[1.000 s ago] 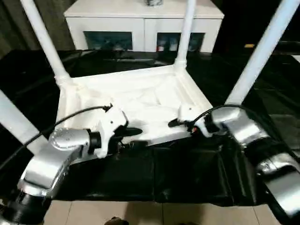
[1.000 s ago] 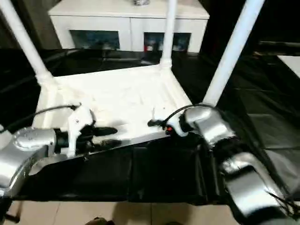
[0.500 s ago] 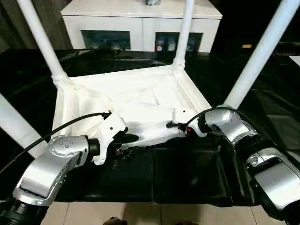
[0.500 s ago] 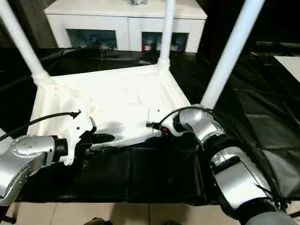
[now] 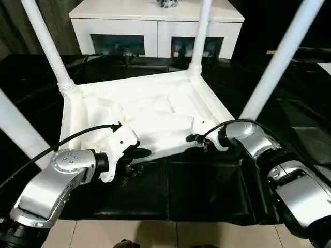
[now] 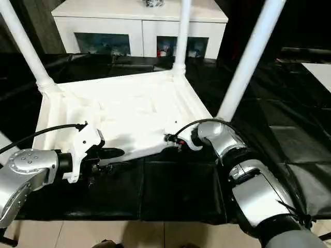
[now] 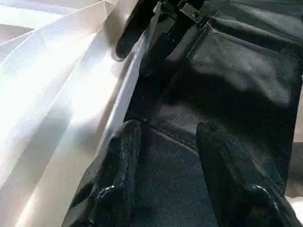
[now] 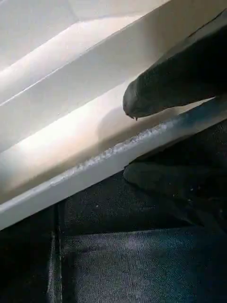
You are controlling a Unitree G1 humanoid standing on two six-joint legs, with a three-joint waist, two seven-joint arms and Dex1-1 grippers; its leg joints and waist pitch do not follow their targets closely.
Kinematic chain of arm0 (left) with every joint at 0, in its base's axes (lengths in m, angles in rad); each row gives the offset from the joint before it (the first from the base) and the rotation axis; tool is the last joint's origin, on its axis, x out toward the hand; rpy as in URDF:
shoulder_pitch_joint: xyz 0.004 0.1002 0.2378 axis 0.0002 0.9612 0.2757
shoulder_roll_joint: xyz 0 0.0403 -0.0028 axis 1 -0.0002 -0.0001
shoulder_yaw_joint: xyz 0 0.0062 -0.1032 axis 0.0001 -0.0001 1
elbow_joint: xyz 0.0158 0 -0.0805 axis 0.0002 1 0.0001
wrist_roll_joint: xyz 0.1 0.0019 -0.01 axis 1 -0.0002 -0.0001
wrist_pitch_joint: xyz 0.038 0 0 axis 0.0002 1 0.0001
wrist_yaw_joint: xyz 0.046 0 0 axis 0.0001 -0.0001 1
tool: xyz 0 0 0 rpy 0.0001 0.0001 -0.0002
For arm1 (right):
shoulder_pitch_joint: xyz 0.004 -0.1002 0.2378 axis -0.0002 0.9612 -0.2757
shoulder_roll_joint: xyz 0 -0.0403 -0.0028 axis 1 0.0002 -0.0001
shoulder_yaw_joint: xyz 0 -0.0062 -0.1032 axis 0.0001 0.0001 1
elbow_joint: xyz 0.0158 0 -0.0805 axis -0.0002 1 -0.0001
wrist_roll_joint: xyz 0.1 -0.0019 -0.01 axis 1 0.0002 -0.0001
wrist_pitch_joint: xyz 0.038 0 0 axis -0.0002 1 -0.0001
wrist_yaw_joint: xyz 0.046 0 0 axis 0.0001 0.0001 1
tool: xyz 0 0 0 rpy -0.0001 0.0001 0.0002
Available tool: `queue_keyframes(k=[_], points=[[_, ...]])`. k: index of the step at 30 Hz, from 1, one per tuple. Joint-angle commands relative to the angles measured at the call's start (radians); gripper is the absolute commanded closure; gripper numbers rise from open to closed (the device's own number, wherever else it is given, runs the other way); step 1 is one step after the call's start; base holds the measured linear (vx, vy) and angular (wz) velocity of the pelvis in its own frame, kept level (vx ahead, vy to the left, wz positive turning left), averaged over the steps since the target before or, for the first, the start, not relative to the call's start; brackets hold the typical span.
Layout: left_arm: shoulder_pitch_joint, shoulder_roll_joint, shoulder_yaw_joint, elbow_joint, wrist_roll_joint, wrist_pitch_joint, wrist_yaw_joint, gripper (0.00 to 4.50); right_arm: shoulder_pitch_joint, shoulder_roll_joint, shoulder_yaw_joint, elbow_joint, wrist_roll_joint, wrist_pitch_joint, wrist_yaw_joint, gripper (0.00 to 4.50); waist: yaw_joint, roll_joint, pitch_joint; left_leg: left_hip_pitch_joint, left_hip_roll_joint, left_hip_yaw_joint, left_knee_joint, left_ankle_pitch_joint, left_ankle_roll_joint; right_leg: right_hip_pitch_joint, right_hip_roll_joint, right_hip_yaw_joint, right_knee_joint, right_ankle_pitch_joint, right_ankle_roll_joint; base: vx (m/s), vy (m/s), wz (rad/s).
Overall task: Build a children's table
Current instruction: Rotate table base
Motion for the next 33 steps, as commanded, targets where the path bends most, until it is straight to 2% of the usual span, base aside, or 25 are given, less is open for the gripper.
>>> queue_keyframes(k=[1,5,7,11,12,13,16,20,21,25,26,30,33], points=[[0.008,0.007,-0.003,-0.019,-0.003,0.002,0.007,2.31,-0.045,-0.022,-0.049,0.019,0.007,0.021,-0.081,3.14,-0.003,0.003,-0.064,0.036,0.032,-0.022,-0.083,-0.409,-0.026,0.026,-0.017,0.021,-0.065,-0.345,-0.225,0.0,0.0,0.0],[0.014,0.001,-0.003,-0.022,-0.007,-0.003,0.014,2.31,-0.039,-0.055,-0.085,0.039,0.016,0.033,-0.125,3.27,0.003,0.002,-0.066,0.041,0.033,-0.019,-0.081,-0.404,-0.028,0.023,-0.017,0.022,-0.065,-0.334,-0.227,0.0,0.0,0.0],[0.014,0.0,-0.003,-0.023,-0.008,-0.004,0.017,2.31,-0.036,-0.064,-0.094,0.043,0.019,0.033,-0.126,3.37,0.011,0.004,-0.068,0.044,0.033,-0.016,-0.078,-0.381,-0.025,0.02,-0.013,0.023,-0.063,-0.294,-0.234,0.0,0.0,0.0],[0.023,-0.001,-0.001,-0.018,-0.006,-0.013,0.026,2.31,-0.021,-0.104,-0.119,0.044,0.03,0.02,-0.128,3.52,0.025,0.003,-0.072,0.04,0.032,-0.013,-0.075,-0.331,-0.016,0.024,-0.011,0.022,-0.056,-0.248,-0.236,0.0,0.0,0.0],[0.027,0.001,0.001,-0.018,-0.007,-0.016,0.026,2.31,-0.015,-0.114,-0.126,0.041,0.038,0.004,-0.114,3.65,0.025,0.002,-0.072,0.034,0.031,-0.013,-0.075,-0.314,-0.012,0.028,-0.011,0.021,-0.053,-0.233,-0.236,0.0,0.0,0.0],[0.029,0.003,0.003,-0.018,-0.007,-0.018,0.026,2.31,-0.011,-0.12,-0.132,0.039,0.042,-0.006,-0.105,3.65,0.024,0.001,-0.072,0.028,0.03,-0.016,-0.077,-0.303,-0.01,0.034,-0.013,0.02,-0.051,-0.23,-0.232,0.0,0.0,0.0],[0.041,0.016,0.021,-0.016,-0.011,-0.024,0.025,2.31,0.008,-0.149,-0.15,0.029,0.054,-0.052,-0.051,3.98,0.018,0.0,-0.072,0.024,0.028,-0.018,-0.076,-0.314,-0.006,0.037,-0.014,0.019,-0.052,-0.24,-0.226,0.0,0.0,0.0],[0.059,0.034,0.051,-0.002,-0.012,-0.032,0.028,2.31,0.031,-0.183,-0.154,0.022,0.045,-0.087,-0.015,4.22,0.01,-0.006,-0.071,0.021,0.027,-0.016,-0.072,-0.313,0.008,0.038,-0.015,0.019,-0.056,-0.251,-0.23,0.0,0.0,0.0],[0.07,0.046,0.063,0.009,-0.006,-0.041,0.032,2.31,0.042,-0.192,-0.159,0.014,0.051,-0.093,0.007,4.3,0.003,-0.014,-0.071,0.016,0.027,-0.016,-0.072,-0.313,0.014,0.04,-0.015,0.018,-0.056,-0.259,-0.229,0.0,0.0,0.0],[0.101,0.068,0.109,0.043,0.002,-0.066,0.045,2.31,0.087,-0.226,-0.165,-0.002,0.057,-0.119,0.067,4.46,-0.004,-0.013,-0.069,0.021,0.029,-0.018,-0.072,-0.325,0.023,0.036,-0.015,0.017,-0.06,-0.298,-0.224,0.0,0.0,0.0],[0.108,0.071,0.121,0.051,0.002,-0.073,0.048,2.31,0.101,-0.239,-0.158,-0.002,0.048,-0.131,0.068,4.46,-0.004,-0.017,-0.068,0.02,0.029,-0.016,-0.072,-0.33,0.024,0.034,-0.014,0.017,-0.062,-0.307,-0.223,0.0,0.0,0.0],[0.129,0.07,0.156,0.071,-0.003,-0.09,0.056,2.31,0.141,-0.29,-0.142,0.019,-0.002,-0.183,-0.013,4.46,-0.004,-0.014,-0.066,0.027,0.031,-0.018,-0.073,-0.363,0.009,0.028,-0.014,0.017,-0.067,-0.341,-0.218,0.0,0.0,0.0],[0.133,0.058,0.156,0.081,-0.002,-0.112,0.068,2.31,0.145,-0.284,-0.21,0.014,0.056,-0.205,-0.031,4.46,-0.007,-0.018,-0.065,0.024,0.029,-0.021,-0.076,-0.398,0.008,0.029,-0.015,0.016,-0.071,-0.384,-0.199,0.0,0.0,0.0]])
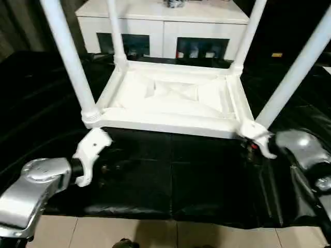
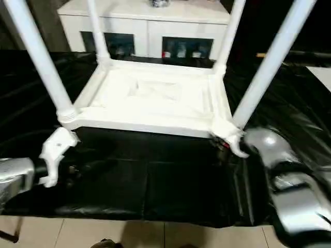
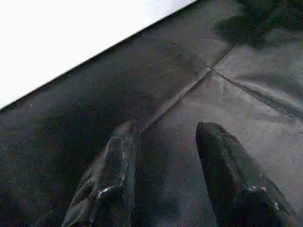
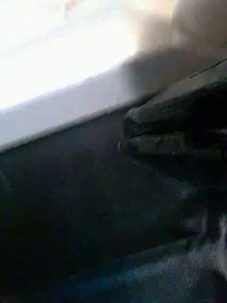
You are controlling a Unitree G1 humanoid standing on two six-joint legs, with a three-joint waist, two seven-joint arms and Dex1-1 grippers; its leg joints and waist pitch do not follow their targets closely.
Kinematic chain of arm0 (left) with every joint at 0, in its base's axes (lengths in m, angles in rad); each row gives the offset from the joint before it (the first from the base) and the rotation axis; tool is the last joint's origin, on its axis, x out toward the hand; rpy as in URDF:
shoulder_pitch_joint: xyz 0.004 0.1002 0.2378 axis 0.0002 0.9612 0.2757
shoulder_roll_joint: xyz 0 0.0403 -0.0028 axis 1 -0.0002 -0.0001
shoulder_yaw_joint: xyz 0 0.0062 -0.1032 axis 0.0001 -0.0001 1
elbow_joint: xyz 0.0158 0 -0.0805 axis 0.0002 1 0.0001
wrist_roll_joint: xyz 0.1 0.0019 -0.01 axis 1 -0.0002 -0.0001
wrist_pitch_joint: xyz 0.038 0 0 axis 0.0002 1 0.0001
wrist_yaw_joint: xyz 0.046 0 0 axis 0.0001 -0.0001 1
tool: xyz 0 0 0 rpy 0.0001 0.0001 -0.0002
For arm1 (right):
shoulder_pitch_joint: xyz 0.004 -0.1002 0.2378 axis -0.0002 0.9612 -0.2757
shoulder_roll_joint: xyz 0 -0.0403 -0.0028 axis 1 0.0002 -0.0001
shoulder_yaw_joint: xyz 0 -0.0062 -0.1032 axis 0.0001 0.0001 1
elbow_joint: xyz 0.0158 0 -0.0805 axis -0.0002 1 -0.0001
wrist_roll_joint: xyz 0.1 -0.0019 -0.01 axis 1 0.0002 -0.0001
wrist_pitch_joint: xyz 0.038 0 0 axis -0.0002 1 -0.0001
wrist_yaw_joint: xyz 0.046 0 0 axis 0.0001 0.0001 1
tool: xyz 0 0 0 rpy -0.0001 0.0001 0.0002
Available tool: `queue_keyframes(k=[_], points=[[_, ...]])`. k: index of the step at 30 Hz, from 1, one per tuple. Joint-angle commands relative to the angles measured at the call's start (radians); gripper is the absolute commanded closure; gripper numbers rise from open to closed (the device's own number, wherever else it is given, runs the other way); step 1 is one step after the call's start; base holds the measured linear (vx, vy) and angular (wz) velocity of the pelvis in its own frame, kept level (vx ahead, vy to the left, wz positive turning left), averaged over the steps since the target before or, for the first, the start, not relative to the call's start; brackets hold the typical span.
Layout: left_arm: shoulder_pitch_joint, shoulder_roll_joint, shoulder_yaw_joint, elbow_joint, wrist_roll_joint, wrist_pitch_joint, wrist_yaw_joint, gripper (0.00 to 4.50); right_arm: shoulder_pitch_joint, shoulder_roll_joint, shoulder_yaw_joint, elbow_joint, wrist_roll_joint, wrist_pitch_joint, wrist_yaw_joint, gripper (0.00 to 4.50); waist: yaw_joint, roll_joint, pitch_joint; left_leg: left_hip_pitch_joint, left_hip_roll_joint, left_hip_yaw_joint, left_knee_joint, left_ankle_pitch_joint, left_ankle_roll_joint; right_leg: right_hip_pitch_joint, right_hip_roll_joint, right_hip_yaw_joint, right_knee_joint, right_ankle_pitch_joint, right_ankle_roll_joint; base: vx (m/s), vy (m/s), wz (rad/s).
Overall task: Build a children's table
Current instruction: Rotate table base
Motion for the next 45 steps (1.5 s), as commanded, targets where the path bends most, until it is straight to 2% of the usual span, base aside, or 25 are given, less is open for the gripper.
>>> queue_keyframes(k=[1,6,10,11,13,14,15,17,19,20,22,24,25,28,29,31,32,33,34,36,37,39,41,42,45], points=[[-0.006,-0.014,0.0,0.006,0.001,-0.029,0.018,2.31,-0.001,0.002,-0.059,-0.024,0.051,-0.013,-0.016,4.46,-0.004,-0.011,-0.064,0.033,0.028,-0.022,-0.081,-0.407,0.006,0.026,-0.017,0.015,-0.073,-0.39,-0.197,0.0,0.0,0.0],[-0.03,-0.067,-0.026,0.012,0.005,-0.047,0.051,2.31,0.005,0.033,-0.16,-0.052,0.16,0.033,-0.022,4.46,-0.006,-0.016,-0.065,0.033,0.031,-0.022,-0.083,-0.399,0.015,0.025,-0.016,0.015,-0.07,-0.367,-0.201,0.0,0.0,0.0],[-0.032,-0.08,-0.04,0.0,0.001,-0.042,0.051,2.31,-0.001,0.039,-0.199,-0.034,0.182,0.057,-0.115,4.46,-0.006,-0.017,-0.065,0.034,0.029,-0.021,-0.083,-0.39,0.005,0.023,-0.015,0.014,-0.071,-0.371,-0.203,0.0,0.0,0.0],[-0.032,-0.081,-0.042,-0.002,-0.003,-0.042,0.05,2.31,-0.009,0.029,-0.211,-0.016,0.168,0.081,-0.186,4.46,-0.007,-0.013,-0.065,0.034,0.028,-0.021,-0.083,-0.392,0.001,0.023,-0.015,0.014,-0.072,-0.37,-0.201,0.0,0.0,0.0],[-0.033,-0.082,-0.043,-0.001,-0.003,-0.043,0.05,2.31,-0.017,0.021,-0.222,-0.003,0.162,0.102,-0.246,4.46,-0.008,-0.016,-0.066,0.034,0.026,-0.02,-0.082,-0.39,-0.005,0.024,-0.014,0.013,-0.072,-0.372,-0.199,0.0,0.0,0.0],[-0.036,-0.085,-0.044,0.005,-0.002,-0.048,0.052,2.31,-0.03,0.006,-0.253,0.022,0.163,0.145,-0.36,4.46,-0.008,-0.016,-0.065,0.034,0.026,-0.02,-0.082,-0.391,-0.006,0.022,-0.014,0.013,-0.073,-0.376,-0.197,0.0,0.0,0.0],[-0.036,-0.086,-0.044,0.012,0.001,-0.053,0.054,2.31,-0.035,-0.002,-0.276,0.035,0.177,0.163,-0.423,4.46,-0.006,-0.009,-0.067,0.04,0.025,-0.02,-0.08,-0.392,-0.013,0.019,-0.013,0.013,-0.072,-0.378,-0.198,0.0,0.0,0.0],[-0.033,-0.087,-0.043,0.018,0.005,-0.059,0.056,2.31,-0.036,-0.012,-0.306,0.043,0.197,0.18,-0.49,4.46,0.002,-0.01,-0.066,0.045,0.025,-0.017,-0.08,-0.401,-0.022,0.016,-0.009,0.014,-0.074,-0.361,-0.185,0.0,0.0,0.0],[-0.031,-0.088,-0.041,0.02,0.007,-0.062,0.06,2.31,-0.037,-0.017,-0.328,0.05,0.215,0.19,-0.524,4.46,0.004,-0.011,-0.068,0.042,0.024,-0.018,-0.081,-0.403,-0.022,0.018,-0.009,0.012,-0.071,-0.346,-0.18,0.0,0.0,0.0],[-0.027,-0.089,-0.035,0.025,0.008,-0.065,0.067,2.31,-0.039,-0.031,-0.363,0.063,0.243,0.205,-0.588,4.46,0.003,-0.012,-0.068,0.039,0.023,-0.018,-0.081,-0.403,-0.021,0.02,-0.009,0.012,-0.07,-0.343,-0.178,0.0,0.0,0.0],[-0.014,-0.086,-0.017,0.038,0.013,-0.074,0.081,2.31,-0.041,-0.07,-0.423,0.09,0.286,0.226,-0.704,4.46,0.005,-0.017,-0.07,0.04,0.022,-0.015,-0.078,-0.378,-0.019,0.02,-0.009,0.012,-0.068,-0.313,-0.174,0.0,0.0,0.0],[-0.008,-0.083,-0.011,0.044,0.016,-0.079,0.085,2.31,-0.04,-0.084,-0.438,0.097,0.296,0.229,-0.734,4.46,0.011,-0.015,-0.072,0.041,0.021,-0.012,-0.075,-0.354,-0.012,0.02,-0.007,0.013,-0.065,-0.285,-0.178,0.0,0.0,0.0],[-0.002,-0.083,-0.004,0.05,0.018,-0.085,0.089,2.31,-0.039,-0.094,-0.452,0.101,0.301,0.234,-0.757,4.46,0.014,-0.02,-0.072,0.035,0.02,-0.012,-0.074,-0.335,-0.008,0.025,-0.007,0.012,-0.063,-0.271,-0.175,0.0,0.0,0.0],[0.012,-0.082,0.019,0.068,0.027,-0.102,0.108,2.31,-0.027,-0.112,-0.462,0.108,0.288,0.239,-0.779,4.46,0.015,-0.022,-0.072,0.029,0.018,-0.011,-0.072,-0.308,0.005,0.028,-0.007,0.011,-0.061,-0.262,-0.166,0.0,0.0,0.0],[0.016,-0.084,0.031,0.077,0.031,-0.114,0.12,2.31,-0.022,-0.113,-0.459,0.108,0.279,0.237,-0.774,4.46,0.013,-0.032,-0.072,0.026,0.018,-0.01,-0.072,-0.305,0.009,0.029,-0.007,0.01,-0.062,-0.266,-0.164,0.0,0.0,0.0],[0.024,-0.088,0.051,0.087,0.031,-0.137,0.132,2.31,-0.02,-0.092,-0.466,0.102,0.288,0.234,-0.724,4.46,0.009,-0.028,-0.071,0.024,0.018,-0.012,-0.072,-0.31,0.011,0.029,-0.011,0.01,-0.063,-0.285,-0.161,0.0,0.0,0.0],[0.029,-0.094,0.067,0.095,0.028,-0.162,0.143,2.31,-0.018,-0.065,-0.47,0.093,0.3,0.229,-0.669,4.46,0.004,-0.038,-0.07,0.021,0.019,-0.012,-0.072,-0.321,0.018,0.029,-0.012,0.01,-0.064,-0.306,-0.157,0.0,0.0,0.0],[0.033,-0.101,0.083,0.1,0.02,-0.181,0.15,2.31,-0.016,-0.038,-0.469,0.082,0.309,0.22,-0.617,4.46,0.001,-0.036,-0.07,0.017,0.019,-0.014,-0.073,-0.325,0.022,0.032,-0.013,0.01,-0.063,-0.311,-0.155,0.0,0.0,0.0],[0.033,-0.101,0.083,0.1,0.02,-0.181,0.15,2.31,-0.016,-0.038,-0.469,0.082,0.309,0.22,-0.617,4.46,-0.013,-0.032,-0.068,0.011,0.021,-0.02,-0.078,-0.343,0.015,0.033,-0.015,0.008,-0.065,-0.342,-0.149,0.0,0.0,0.0],[0.033,-0.135,0.125,0.11,-0.028,-0.211,0.147,2.15,-0.005,0.03,-0.45,0.049,0.32,0.202,-0.514,4.49,-0.018,-0.028,-0.07,0.018,0.023,-0.021,-0.077,-0.361,0.009,0.028,-0.014,0.009,-0.066,-0.329,-0.165,0.0,0.0,0.0],[0.031,-0.152,0.145,0.118,-0.053,-0.22,0.143,2.04,0.003,0.063,-0.439,0.029,0.325,0.192,-0.474,4.5,-0.02,-0.03,-0.069,0.018,0.022,-0.02,-0.077,-0.367,0.011,0.028,-0.014,0.009,-0.066,-0.325,-0.173,0.0,0.0,0.0],[0.026,-0.177,0.176,0.142,-0.084,-0.235,0.144,1.94,0.021,0.109,-0.423,-0.007,0.334,0.189,-0.427,4.5,-0.024,-0.026,-0.069,0.019,0.025,-0.023,-0.081,-0.393,0.006,0.026,-0.015,0.01,-0.066,-0.334,-0.187,0.0,0.0,0.0],[0.023,-0.192,0.199,0.167,-0.109,-0.256,0.133,1.85,0.043,0.139,-0.415,-0.041,0.341,0.19,-0.422,4.5,-0.017,-0.023,-0.069,0.034,0.028,-0.021,-0.081,-0.407,0.005,0.017,-0.013,0.013,-0.069,-0.325,-0.202,0.0,0.0,0.0],[0.022,-0.199,0.21,0.178,-0.123,-0.266,0.124,1.6,0.055,0.151,-0.412,-0.057,0.346,0.189,-0.426,4.5,-0.008,-0.019,-0.067,0.04,0.028,-0.019,-0.083,-0.406,-0.002,0.016,-0.011,0.014,-0.07,-0.323,-0.206,0.0,0.0,0.0],[0.036,-0.193,0.223,0.161,-0.18,-0.248,0.066,1.51,0.089,0.172,-0.406,-0.094,0.341,0.183,-0.4,4.5,0.001,-0.013,-0.066,0.041,0.029,-0.02,-0.087,-0.416,-0.017,0.017,-0.01,0.015,-0.066,-0.321,-0.2,0.0,0.0,0.0]])
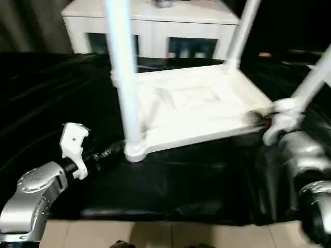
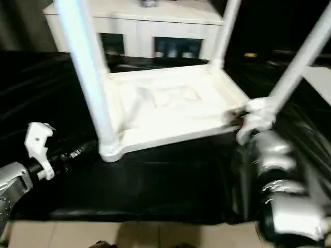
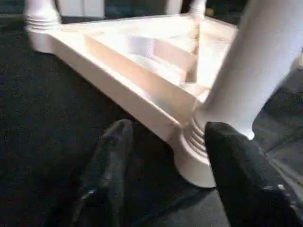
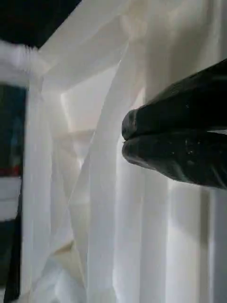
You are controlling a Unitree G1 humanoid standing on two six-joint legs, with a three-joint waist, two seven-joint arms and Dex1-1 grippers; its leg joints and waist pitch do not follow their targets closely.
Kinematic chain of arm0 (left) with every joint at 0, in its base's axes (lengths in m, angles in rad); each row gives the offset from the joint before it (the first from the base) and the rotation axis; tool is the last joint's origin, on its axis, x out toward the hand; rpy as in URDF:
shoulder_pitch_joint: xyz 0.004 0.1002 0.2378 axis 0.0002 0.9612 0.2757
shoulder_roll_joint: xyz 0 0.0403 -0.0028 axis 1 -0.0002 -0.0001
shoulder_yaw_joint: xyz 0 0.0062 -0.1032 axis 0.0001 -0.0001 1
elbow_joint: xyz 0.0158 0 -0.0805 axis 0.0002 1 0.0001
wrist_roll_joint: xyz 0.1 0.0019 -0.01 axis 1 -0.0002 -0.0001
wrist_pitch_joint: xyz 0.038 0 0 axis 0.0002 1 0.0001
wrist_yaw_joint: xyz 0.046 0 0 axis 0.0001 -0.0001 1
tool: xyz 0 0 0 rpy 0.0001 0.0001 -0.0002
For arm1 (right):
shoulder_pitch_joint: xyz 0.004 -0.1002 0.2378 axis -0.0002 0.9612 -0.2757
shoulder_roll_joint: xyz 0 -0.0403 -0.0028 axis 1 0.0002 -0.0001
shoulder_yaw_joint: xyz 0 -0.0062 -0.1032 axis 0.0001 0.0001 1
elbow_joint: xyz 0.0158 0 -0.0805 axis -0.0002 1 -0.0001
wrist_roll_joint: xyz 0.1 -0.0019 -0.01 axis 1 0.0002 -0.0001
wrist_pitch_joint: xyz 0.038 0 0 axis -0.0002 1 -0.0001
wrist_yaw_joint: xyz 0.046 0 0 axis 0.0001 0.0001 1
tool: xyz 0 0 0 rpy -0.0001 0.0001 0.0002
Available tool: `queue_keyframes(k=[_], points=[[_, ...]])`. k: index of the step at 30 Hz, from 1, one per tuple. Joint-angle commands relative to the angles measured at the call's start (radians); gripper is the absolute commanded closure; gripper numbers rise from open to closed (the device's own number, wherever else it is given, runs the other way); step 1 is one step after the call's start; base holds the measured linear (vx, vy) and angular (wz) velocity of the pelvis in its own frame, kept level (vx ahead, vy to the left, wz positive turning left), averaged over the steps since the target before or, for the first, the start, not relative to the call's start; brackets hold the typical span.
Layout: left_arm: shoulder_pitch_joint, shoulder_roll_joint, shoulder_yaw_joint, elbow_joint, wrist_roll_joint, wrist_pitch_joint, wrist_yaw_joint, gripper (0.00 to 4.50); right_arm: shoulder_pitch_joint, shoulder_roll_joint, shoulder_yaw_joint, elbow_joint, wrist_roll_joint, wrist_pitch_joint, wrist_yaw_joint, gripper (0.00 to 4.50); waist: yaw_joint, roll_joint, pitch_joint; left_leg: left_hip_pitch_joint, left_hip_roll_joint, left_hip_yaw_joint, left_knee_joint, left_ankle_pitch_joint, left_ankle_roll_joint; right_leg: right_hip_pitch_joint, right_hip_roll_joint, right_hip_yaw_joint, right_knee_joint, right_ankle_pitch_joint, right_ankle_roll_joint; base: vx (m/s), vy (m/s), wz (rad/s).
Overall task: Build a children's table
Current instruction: Rotate table base
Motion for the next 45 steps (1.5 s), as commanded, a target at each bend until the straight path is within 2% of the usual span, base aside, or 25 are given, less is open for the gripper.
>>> queue_keyframes(k=[1,2,5,6,7,9,11,12,13,14,15,19,20,22,26,29,30,31,32,33,35,36,37,41,45], points=[[0.001,0.003,0.0,-0.021,-0.039,0.012,-0.042,1.4,0.019,0.002,0.005,-0.035,0.003,-0.014,0.02,4.5,-0.004,0.01,-0.063,0.042,0.031,-0.015,-0.091,-0.43,-0.026,0.016,-0.008,0.016,-0.074,-0.32,-0.201,0.0,0.0,0.0],[0.008,0.012,-0.003,-0.041,-0.066,0.029,-0.074,1.18,0.038,0.004,0.007,-0.046,-0.006,-0.021,0.04,4.5,-0.005,0.008,-0.064,0.042,0.03,-0.015,-0.092,-0.437,-0.029,0.018,-0.008,0.016,-0.074,-0.32,-0.199,0.0,0.0,0.0],[0.001,0.013,-0.007,-0.042,-0.066,0.023,-0.082,1.06,0.049,0.002,0.0,-0.051,-0.006,-0.021,0.044,4.5,-0.004,0.006,-0.062,0.039,0.03,-0.017,-0.094,-0.444,-0.034,0.021,-0.011,0.017,-0.075,-0.32,-0.196,0.0,0.0,0.0],[-0.048,0.006,-0.022,-0.017,-0.059,-0.008,-0.084,0.95,0.077,-0.004,-0.009,-0.061,-0.015,-0.005,-0.003,4.5,-0.006,-0.002,-0.063,0.034,0.029,-0.017,-0.094,-0.436,-0.031,0.024,-0.012,0.017,-0.075,-0.324,-0.191,0.0,0.0,0.0],[-0.058,0.005,-0.024,-0.011,-0.058,-0.014,-0.083,0.83,0.081,-0.005,-0.009,-0.063,-0.018,-0.001,-0.015,4.5,-0.001,0.004,-0.061,0.044,0.028,-0.015,-0.092,-0.442,-0.035,0.015,-0.013,0.019,-0.08,-0.347,-0.184,0.0,0.0,0.0],[-0.076,0.003,-0.03,-0.002,-0.052,-0.021,-0.082,0.74,0.086,-0.006,-0.011,-0.062,-0.02,0.009,-0.035,4.5,-0.004,0.0,-0.062,0.037,0.028,-0.019,-0.095,-0.443,-0.042,0.023,-0.014,0.017,-0.078,-0.36,-0.176,0.0,0.0,0.0],[-0.109,0.0,-0.037,0.019,-0.05,-0.027,-0.089,0.71,0.1,-0.003,-0.016,-0.072,-0.009,0.031,-0.053,4.5,-0.009,-0.002,-0.06,0.037,0.026,-0.018,-0.094,-0.454,-0.043,0.021,-0.015,0.017,-0.082,-0.383,-0.164,0.0,0.0,0.0],[-0.122,-0.001,-0.04,0.027,-0.049,-0.03,-0.093,0.46,0.107,-0.002,-0.018,-0.078,-0.006,0.037,-0.053,4.5,-0.01,-0.001,-0.061,0.037,0.026,-0.019,-0.093,-0.454,-0.044,0.021,-0.017,0.017,-0.081,-0.387,-0.164,0.0,0.0,0.0],[-0.133,-0.001,-0.044,0.035,-0.049,-0.032,-0.097,0.46,0.114,-0.001,-0.02,-0.083,-0.003,0.042,-0.053,4.5,-0.012,0.0,-0.06,0.034,0.026,-0.02,-0.094,-0.454,-0.046,0.022,-0.017,0.017,-0.083,-0.394,-0.159,0.0,0.0,0.0],[-0.181,-0.003,-0.058,0.066,-0.051,-0.028,-0.115,0.37,0.143,0.001,-0.027,-0.104,0.001,0.044,-0.052,4.5,-0.012,0.012,-0.06,0.036,0.025,-0.021,-0.095,-0.46,-0.049,0.021,-0.016,0.017,-0.084,-0.396,-0.156,0.0,0.0,0.0],[-0.201,-0.003,-0.066,0.078,-0.051,-0.02,-0.123,0.34,0.157,0.0,-0.031,-0.117,0.002,0.039,-0.056,4.5,-0.013,0.012,-0.062,0.042,0.025,-0.021,-0.093,-0.473,-0.053,0.017,-0.015,0.018,-0.085,-0.394,-0.155,0.0,0.0,0.0],[-0.247,-0.007,-0.096,0.106,-0.062,0.002,-0.151,0.06,0.183,-0.006,-0.05,-0.142,0.012,0.047,-0.083,4.5,-0.015,0.006,-0.063,0.037,0.026,-0.021,-0.095,-0.46,-0.05,0.023,-0.015,0.017,-0.081,-0.352,-0.176,0.0,0.0,0.0],[-0.247,-0.007,-0.096,0.106,-0.062,0.002,-0.151,0.06,0.183,-0.006,-0.05,-0.142,0.012,0.047,-0.083,4.5,-0.017,0.014,-0.062,0.038,0.025,-0.02,-0.095,-0.461,-0.052,0.022,-0.014,0.017,-0.083,-0.342,-0.18,0.0,0.0,0.0],[-0.283,-0.029,-0.121,0.1,-0.096,0.049,-0.166,0.06,0.186,-0.019,-0.063,-0.133,0.007,0.059,-0.153,4.5,-0.021,0.019,-0.065,0.037,0.024,-0.019,-0.094,-0.445,-0.05,0.026,-0.013,0.017,-0.078,-0.319,-0.194,0.0,0.0,0.0],[-0.323,-0.062,-0.158,0.115,-0.106,0.072,-0.18,0.06,0.173,-0.027,-0.077,-0.104,-0.005,0.083,-0.246,4.5,-0.022,0.016,-0.065,0.036,0.021,-0.015,-0.089,-0.426,-0.038,0.027,-0.014,0.016,-0.08,-0.319,-0.199,0.0,0.0,0.0],[-0.353,-0.083,-0.182,0.143,-0.093,0.068,-0.178,0.06,0.166,-0.023,-0.081,-0.102,-0.01,0.099,-0.276,4.5,-0.023,0.017,-0.066,0.032,0.021,-0.016,-0.088,-0.402,-0.03,0.03,-0.014,0.015,-0.079,-0.318,-0.194,0.0,0.0,0.0],[-0.362,-0.089,-0.187,0.153,-0.082,0.058,-0.172,0.06,0.164,-0.021,-0.08,-0.103,-0.01,0.105,-0.279,4.5,-0.021,0.021,-0.067,0.034,0.021,-0.016,-0.088,-0.4,-0.03,0.029,-0.014,0.015,-0.079,-0.314,-0.194,0.0,0.0,0.0],[-0.375,-0.102,-0.196,0.165,-0.077,0.06,-0.167,0.06,0.156,-0.019,-0.077,-0.091,-0.012,0.111,-0.278,4.5,-0.023,0.02,-0.066,0.033,0.021,-0.015,-0.088,-0.4,-0.029,0.029,-0.013,0.015,-0.08,-0.311,-0.194,0.0,0.0,0.0],[-0.388,-0.112,-0.208,0.171,-0.074,0.064,-0.171,0.06,0.148,-0.017,-0.072,-0.08,-0.017,0.118,-0.276,4.5,-0.024,0.014,-0.068,0.03,0.022,-0.016,-0.088,-0.391,-0.026,0.032,-0.013,0.014,-0.077,-0.3,-0.198,0.0,0.0,0.0],[-0.395,-0.118,-0.216,0.169,-0.078,0.073,-0.179,0.06,0.142,-0.016,-0.065,-0.07,-0.023,0.123,-0.273,4.5,-0.021,0.019,-0.069,0.034,0.022,-0.014,-0.086,-0.383,-0.022,0.03,-0.015,0.015,-0.077,-0.288,-0.208,0.0,0.0,0.0],[-0.404,-0.129,-0.224,0.135,-0.122,0.12,-0.197,0.06,0.13,-0.016,-0.049,-0.052,-0.039,0.128,-0.266,4.5,-0.021,0.018,-0.068,0.031,0.023,-0.014,-0.087,-0.372,-0.02,0.033,-0.015,0.014,-0.075,-0.276,-0.214,0.0,0.0,0.0],[-0.404,-0.131,-0.223,0.088,-0.175,0.176,-0.215,0.06,0.12,-0.017,-0.041,-0.04,-0.045,0.129,-0.26,4.5,-0.018,0.019,-0.069,0.033,0.023,-0.012,-0.085,-0.365,-0.02,0.031,-0.017,0.015,-0.073,-0.265,-0.222,0.0,0.0,0.0],[-0.402,-0.129,-0.223,0.072,-0.194,0.196,-0.222,0.06,0.116,-0.018,-0.04,-0.036,-0.046,0.129,-0.259,4.5,-0.016,0.019,-0.071,0.032,0.024,-0.012,-0.085,-0.346,-0.02,0.035,-0.017,0.014,-0.067,-0.241,-0.235,0.0,0.0,0.0],[-0.362,-0.065,-0.257,-0.067,-0.304,0.336,-0.297,0.06,0.091,-0.027,-0.035,-0.012,-0.056,0.134,-0.257,4.5,-0.015,0.019,-0.07,0.031,0.023,-0.011,-0.085,-0.329,-0.011,0.038,-0.013,0.014,-0.061,-0.211,-0.245,0.0,0.0,0.0],[-0.32,-0.034,-0.271,-0.187,-0.378,0.418,-0.303,0.06,0.062,-0.029,-0.031,0.012,-0.066,0.131,-0.244,4.5,-0.017,0.016,-0.068,0.028,0.022,-0.007,-0.082,-0.29,-0.001,0.041,-0.011,0.015,-0.059,-0.179,-0.255,0.0,0.0,0.0]])
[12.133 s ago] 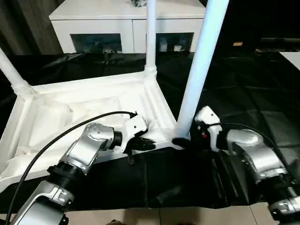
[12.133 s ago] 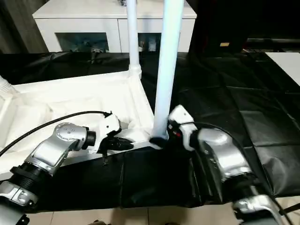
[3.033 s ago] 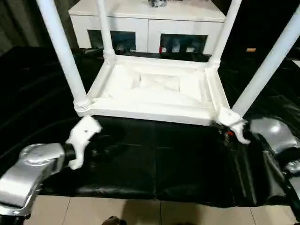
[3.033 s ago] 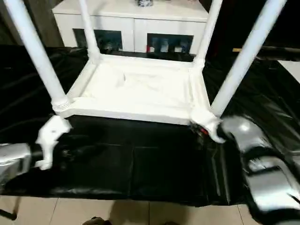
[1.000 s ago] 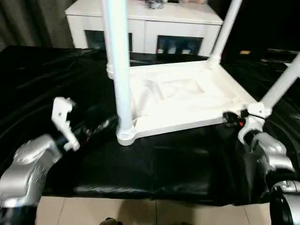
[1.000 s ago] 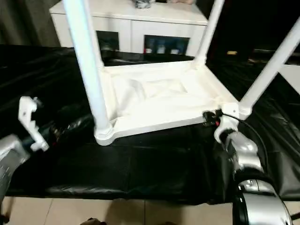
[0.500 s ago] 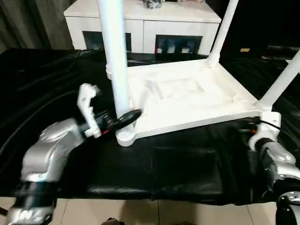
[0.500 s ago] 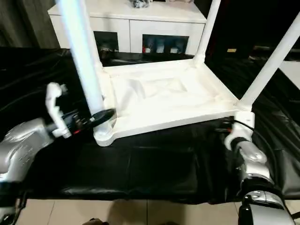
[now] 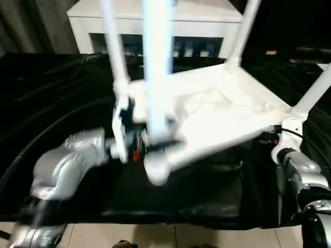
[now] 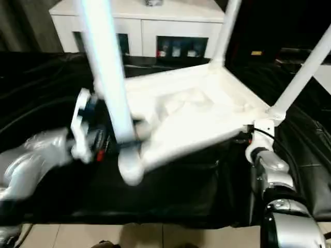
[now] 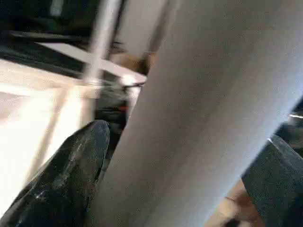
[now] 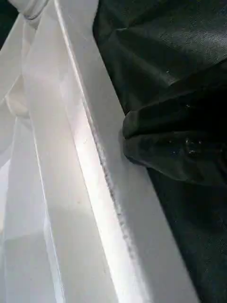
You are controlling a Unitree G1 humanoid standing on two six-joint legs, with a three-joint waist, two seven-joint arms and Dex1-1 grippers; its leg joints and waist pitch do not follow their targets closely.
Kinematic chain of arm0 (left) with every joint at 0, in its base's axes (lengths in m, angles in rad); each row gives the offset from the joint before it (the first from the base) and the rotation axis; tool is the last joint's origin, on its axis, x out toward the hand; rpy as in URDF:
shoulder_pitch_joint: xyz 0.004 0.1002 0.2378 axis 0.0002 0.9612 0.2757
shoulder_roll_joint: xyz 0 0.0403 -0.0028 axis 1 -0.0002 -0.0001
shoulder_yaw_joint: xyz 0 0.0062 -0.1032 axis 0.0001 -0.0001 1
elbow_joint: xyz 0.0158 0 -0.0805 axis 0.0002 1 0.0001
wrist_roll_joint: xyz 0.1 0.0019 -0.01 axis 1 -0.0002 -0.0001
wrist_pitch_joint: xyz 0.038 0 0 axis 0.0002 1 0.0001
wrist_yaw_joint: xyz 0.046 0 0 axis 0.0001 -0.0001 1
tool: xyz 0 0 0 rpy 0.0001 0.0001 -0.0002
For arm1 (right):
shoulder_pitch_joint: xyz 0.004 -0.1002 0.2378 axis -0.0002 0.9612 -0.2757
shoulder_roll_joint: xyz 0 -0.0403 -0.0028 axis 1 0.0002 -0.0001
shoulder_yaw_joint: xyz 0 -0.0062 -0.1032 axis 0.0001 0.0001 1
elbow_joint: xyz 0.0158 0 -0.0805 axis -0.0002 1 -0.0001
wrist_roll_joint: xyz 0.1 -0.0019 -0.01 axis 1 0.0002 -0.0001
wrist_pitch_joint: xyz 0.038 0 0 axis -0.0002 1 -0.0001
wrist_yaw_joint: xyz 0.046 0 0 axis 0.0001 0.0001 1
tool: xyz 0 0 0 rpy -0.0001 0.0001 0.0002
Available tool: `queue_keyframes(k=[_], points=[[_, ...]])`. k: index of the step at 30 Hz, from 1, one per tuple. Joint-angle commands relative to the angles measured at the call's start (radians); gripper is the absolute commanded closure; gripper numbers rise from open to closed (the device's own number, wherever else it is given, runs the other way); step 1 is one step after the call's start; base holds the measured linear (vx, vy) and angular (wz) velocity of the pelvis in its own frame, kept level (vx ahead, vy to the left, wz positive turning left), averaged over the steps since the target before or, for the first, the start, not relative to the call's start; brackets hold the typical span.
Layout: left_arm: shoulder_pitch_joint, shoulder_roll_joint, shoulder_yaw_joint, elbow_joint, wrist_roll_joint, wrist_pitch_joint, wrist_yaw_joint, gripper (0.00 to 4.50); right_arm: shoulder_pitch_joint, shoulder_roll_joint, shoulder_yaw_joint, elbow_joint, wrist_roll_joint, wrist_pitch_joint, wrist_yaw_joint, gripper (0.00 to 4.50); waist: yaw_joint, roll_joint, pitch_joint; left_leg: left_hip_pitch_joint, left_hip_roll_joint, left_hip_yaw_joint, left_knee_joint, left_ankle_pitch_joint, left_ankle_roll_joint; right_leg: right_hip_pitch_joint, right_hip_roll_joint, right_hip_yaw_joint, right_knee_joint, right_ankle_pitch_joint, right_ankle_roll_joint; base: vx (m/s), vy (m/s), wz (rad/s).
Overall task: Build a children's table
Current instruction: Rotate table base
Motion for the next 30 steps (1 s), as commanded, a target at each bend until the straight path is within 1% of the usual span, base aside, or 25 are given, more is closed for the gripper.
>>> queue_keyframes(k=[1,2,3,4,5,6,7,8,10,12,13,15,16,17,18,19,21,22,23,24,25,26,28,30], points=[[0.002,0.007,-0.011,-0.056,-0.033,0.029,-0.013,0.06,-0.028,-0.005,0.003,0.012,-0.013,0.009,0.009,4.5,0.001,-0.005,-0.067,0.026,0.022,-0.009,-0.082,-0.292,-0.002,0.044,-0.011,0.015,-0.059,-0.185,-0.254,0.0,0.0,0.0],[0.008,0.009,-0.011,-0.075,-0.044,0.045,-0.01,0.06,-0.034,-0.003,0.005,0.017,-0.016,0.007,0.011,4.5,0.001,-0.005,-0.066,0.028,0.022,-0.008,-0.082,-0.302,-0.003,0.042,-0.01,0.015,-0.062,-0.2,-0.25,0.0,0.0,0.0],[0.017,0.006,-0.016,-0.113,-0.063,0.067,0.004,0.06,-0.042,0.006,0.014,0.022,-0.021,0.006,0.026,4.5,-0.002,-0.013,-0.065,0.027,0.023,-0.009,-0.082,-0.32,-0.007,0.042,-0.012,0.015,-0.062,-0.236,-0.243,0.0,0.0,0.0],[0.022,0.004,-0.018,-0.141,-0.084,0.088,0.016,0.06,-0.049,0.016,0.022,0.026,-0.027,0.005,0.036,4.5,-0.003,-0.015,-0.064,0.026,0.024,-0.009,-0.083,-0.332,-0.012,0.042,-0.015,0.015,-0.065,-0.269,-0.232,0.0,0.0,0.0],[0.022,0.004,-0.018,-0.141,-0.084,0.088,0.016,0.06,-0.049,0.016,0.022,0.026,-0.027,0.005,0.036,4.5,-0.004,-0.014,-0.063,0.026,0.024,-0.011,-0.084,-0.336,-0.014,0.042,-0.015,0.015,-0.066,-0.283,-0.226,0.0,0.0,0.0],[0.021,-0.007,-0.015,-0.161,-0.105,0.098,0.037,0.06,-0.057,0.029,0.029,0.028,-0.027,0.006,0.05,4.5,-0.004,-0.014,-0.062,0.029,0.023,-0.009,-0.083,-0.346,-0.018,0.038,-0.014,0.015,-0.07,-0.307,-0.216,0.0,0.0,0.0],[0.021,-0.007,-0.015,-0.161,-0.105,0.098,0.037,0.06,-0.057,0.029,0.029,0.028,-0.027,0.006,0.05,4.5,-0.006,-0.014,-0.061,0.027,0.023,-0.011,-0.084,-0.355,-0.023,0.038,-0.013,0.015,-0.07,-0.316,-0.211,0.0,0.0,0.0],[0.019,-0.012,-0.018,-0.173,-0.115,0.105,0.045,0.06,-0.063,0.04,0.036,0.031,-0.031,0.005,0.057,4.5,-0.008,-0.017,-0.06,0.026,0.023,-0.011,-0.085,-0.36,-0.024,0.038,-0.013,0.015,-0.071,-0.324,-0.206,0.0,0.0,0.0],[0.012,-0.026,-0.024,-0.185,-0.124,0.11,0.061,0.06,-0.077,0.069,0.052,0.035,-0.04,0.002,0.071,4.5,-0.012,-0.017,-0.06,0.024,0.024,-0.015,-0.086,-0.37,-0.031,0.037,-0.014,0.014,-0.072,-0.352,-0.193,0.0,0.0,0.0],[0.005,-0.038,-0.029,-0.18,-0.117,0.107,0.071,0.06,-0.09,0.1,0.065,0.037,-0.049,0.0,0.082,4.5,-0.018,-0.016,-0.059,0.022,0.023,-0.017,-0.087,-0.382,-0.037,0.037,-0.014,0.013,-0.074,-0.369,-0.184,0.0,0.0,0.0],[-0.004,-0.045,-0.037,-0.166,-0.097,0.096,0.076,0.06,-0.098,0.132,0.08,0.032,-0.057,-0.002,0.098,4.5,-0.022,-0.016,-0.059,0.024,0.023,-0.017,-0.088,-0.397,-0.04,0.034,-0.014,0.013,-0.076,-0.379,-0.181,0.0,0.0,0.0],[-0.007,-0.045,-0.04,-0.163,-0.09,0.098,0.076,0.06,-0.102,0.15,0.087,0.031,-0.062,-0.005,0.107,4.5,-0.026,-0.016,-0.058,0.027,0.024,-0.018,-0.088,-0.407,-0.044,0.032,-0.015,0.014,-0.077,-0.385,-0.183,0.0,0.0,0.0],[-0.01,-0.046,-0.041,-0.16,-0.086,0.097,0.078,0.06,-0.105,0.165,0.093,0.028,-0.066,-0.007,0.113,4.5,-0.029,-0.015,-0.058,0.024,0.024,-0.02,-0.089,-0.412,-0.044,0.033,-0.016,0.014,-0.077,-0.388,-0.183,0.0,0.0,0.0],[-0.014,-0.047,-0.042,-0.156,-0.087,0.098,0.079,0.06,-0.108,0.182,0.099,0.025,-0.068,-0.008,0.122,4.5,-0.03,-0.016,-0.058,0.025,0.024,-0.02,-0.09,-0.415,-0.045,0.033,-0.016,0.014,-0.077,-0.39,-0.183,0.0,0.0,0.0],[-0.028,-0.054,-0.045,-0.144,-0.086,0.096,0.091,0.06,-0.112,0.218,0.116,0.017,-0.077,-0.013,0.141,4.5,-0.031,-0.014,-0.058,0.026,0.025,-0.02,-0.09,-0.421,-0.046,0.031,-0.016,0.015,-0.077,-0.39,-0.184,0.0,0.0,0.0],[-0.032,-0.054,-0.046,-0.141,-0.088,0.097,0.092,0.06,-0.114,0.229,0.121,0.015,-0.079,-0.015,0.142,4.5,-0.032,-0.015,-0.057,0.028,0.025,-0.02,-0.09,-0.424,-0.048,0.03,-0.016,0.015,-0.078,-0.391,-0.185,0.0,0.0,0.0],[-0.034,-0.054,-0.047,-0.137,-0.087,0.096,0.092,0.06,-0.116,0.242,0.124,0.015,-0.079,-0.017,0.144,4.5,-0.032,-0.011,-0.057,0.029,0.025,-0.022,-0.092,-0.43,-0.053,0.031,-0.016,0.015,-0.076,-0.391,-0.187,0.0,0.0,0.0],[-0.036,-0.054,-0.049,-0.136,-0.085,0.095,0.092,0.06,-0.118,0.248,0.127,0.014,-0.079,-0.017,0.146,4.5,-0.035,-0.013,-0.056,0.027,0.026,-0.023,-0.094,-0.436,-0.055,0.032,-0.016,0.015,-0.076,-0.392,-0.186,0.0,0.0,0.0],[-0.036,-0.053,-0.05,-0.135,-0.083,0.093,0.091,0.06,-0.119,0.253,0.128,0.014,-0.08,-0.018,0.148,4.5,-0.035,-0.011,-0.055,0.027,0.025,-0.023,-0.094,-0.441,-0.056,0.032,-0.017,0.015,-0.077,-0.397,-0.185,0.0,0.0,0.0],[-0.04,-0.056,-0.051,-0.134,-0.086,0.095,0.091,0.06,-0.121,0.258,0.129,0.015,-0.082,-0.018,0.146,4.5,-0.035,-0.011,-0.056,0.029,0.026,-0.023,-0.094,-0.446,-0.058,0.031,-0.017,0.015,-0.077,-0.401,-0.184,0.0,0.0,0.0],[-0.044,-0.061,-0.053,-0.132,-0.087,0.096,0.092,0.06,-0.123,0.264,0.13,0.016,-0.084,-0.018,0.144,4.5,-0.033,-0.008,-0.056,0.035,0.026,-0.022,-0.093,-0.45,-0.06,0.027,-0.016,0.017,-0.079,-0.392,-0.189,0.0,0.0,0.0],[-0.046,-0.062,-0.053,-0.133,-0.089,0.098,0.092,0.06,-0.124,0.269,0.13,0.016,-0.085,-0.018,0.143,4.5,-0.032,-0.007,-0.057,0.037,0.026,-0.021,-0.093,-0.448,-0.06,0.026,-0.015,0.018,-0.078,-0.382,-0.193,0.0,0.0,0.0],[-0.054,-0.072,-0.063,-0.13,-0.089,0.097,0.091,0.06,-0.128,0.283,0.138,0.015,-0.093,-0.019,0.151,4.5,-0.029,-0.006,-0.058,0.035,0.026,-0.019,-0.094,-0.425,-0.056,0.029,-0.014,0.019,-0.073,-0.333,-0.21,0.0,0.0,0.0],[-0.062,-0.08,-0.073,-0.123,-0.087,0.093,0.091,0.06,-0.129,0.3,0.145,0.01,-0.096,-0.019,0.165,4.5,-0.03,-0.007,-0.059,0.032,0.026,-0.018,-0.094,-0.415,-0.052,0.032,-0.015,0.019,-0.071,-0.32,-0.216,0.0,0.0,0.0]])
